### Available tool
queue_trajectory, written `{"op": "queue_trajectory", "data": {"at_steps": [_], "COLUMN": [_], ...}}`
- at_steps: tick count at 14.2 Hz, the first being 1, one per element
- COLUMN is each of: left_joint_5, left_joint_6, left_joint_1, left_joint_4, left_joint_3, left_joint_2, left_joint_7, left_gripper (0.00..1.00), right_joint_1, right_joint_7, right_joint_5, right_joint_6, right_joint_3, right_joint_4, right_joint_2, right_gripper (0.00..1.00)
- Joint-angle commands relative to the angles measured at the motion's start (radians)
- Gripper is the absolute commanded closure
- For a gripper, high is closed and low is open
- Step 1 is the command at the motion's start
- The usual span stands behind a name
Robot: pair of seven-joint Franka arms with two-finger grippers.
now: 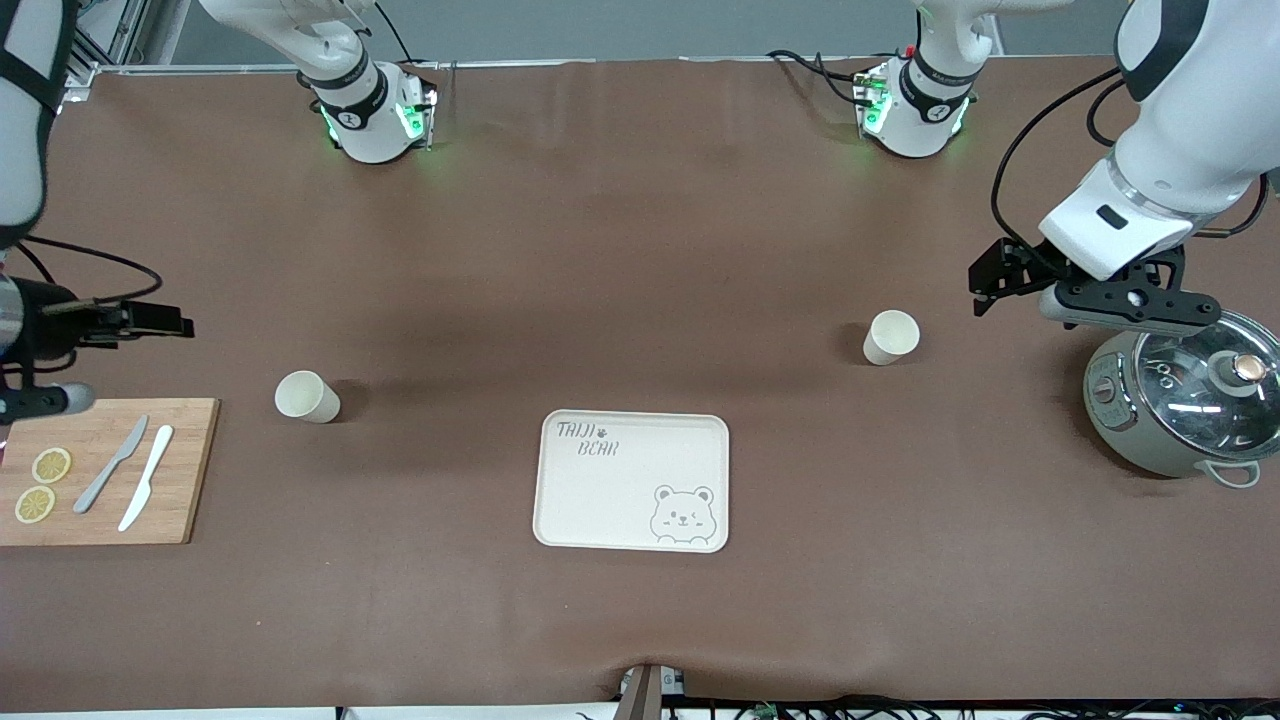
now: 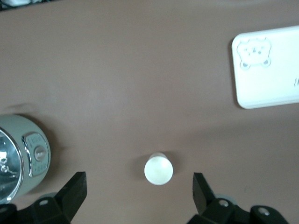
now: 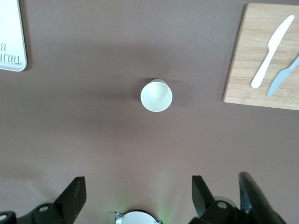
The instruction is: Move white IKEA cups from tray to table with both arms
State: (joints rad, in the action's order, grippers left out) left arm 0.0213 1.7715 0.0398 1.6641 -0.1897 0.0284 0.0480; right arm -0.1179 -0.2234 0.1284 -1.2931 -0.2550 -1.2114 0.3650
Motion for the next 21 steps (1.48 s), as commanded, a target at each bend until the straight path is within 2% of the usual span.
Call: {"op": "queue_trajectory", "data": {"at_steps": [1, 3, 4, 8, 16, 18, 21], "left_joint_5": [0.011, 0.011, 0.009, 0.006, 0.005, 0.005, -0.003], "left_joint_6": [-0.076, -0.110, -0.116, -0.133, -0.133, -0.133, -0.133], "left_joint_1": [0.009, 0.009, 0.009, 0.014, 0.015, 0.014, 0.014], "left_joint_4": [-0.036, -0.044, -0.044, -0.044, -0.044, -0.044, -0.044], "left_joint_3": [-0.002, -0.004, -0.004, -0.005, -0.005, -0.005, -0.005], "left_joint_2": [0.010, 0.011, 0.011, 0.013, 0.025, 0.025, 0.025], "left_joint_7": [-0.011, -0.014, -0.014, -0.010, -0.005, -0.005, -0.004], "left_gripper": [0.00, 0.00, 0.00, 0.00, 0.00, 0.00, 0.00], "right_joint_1": [0.041, 0.131, 0.154, 0.123, 0.124, 0.130, 0.130], "right_joint_7": [0.009, 0.009, 0.009, 0.019, 0.122, 0.122, 0.180], "right_joint_5": [-0.033, -0.036, -0.036, -0.107, -0.110, -0.110, -0.110], "right_joint_6": [0.017, 0.024, 0.038, 0.049, 0.012, -0.043, -0.048], "right_joint_3": [0.075, 0.164, 0.177, 0.183, 0.197, 0.195, 0.194], "right_joint_4": [-0.008, -0.014, -0.014, -0.046, -0.195, -0.282, -0.309], "right_joint_2": [-0.064, -0.102, -0.113, -0.173, -0.348, -0.418, -0.437], "right_gripper": [0.00, 0.00, 0.00, 0.00, 0.00, 0.00, 0.00]}}
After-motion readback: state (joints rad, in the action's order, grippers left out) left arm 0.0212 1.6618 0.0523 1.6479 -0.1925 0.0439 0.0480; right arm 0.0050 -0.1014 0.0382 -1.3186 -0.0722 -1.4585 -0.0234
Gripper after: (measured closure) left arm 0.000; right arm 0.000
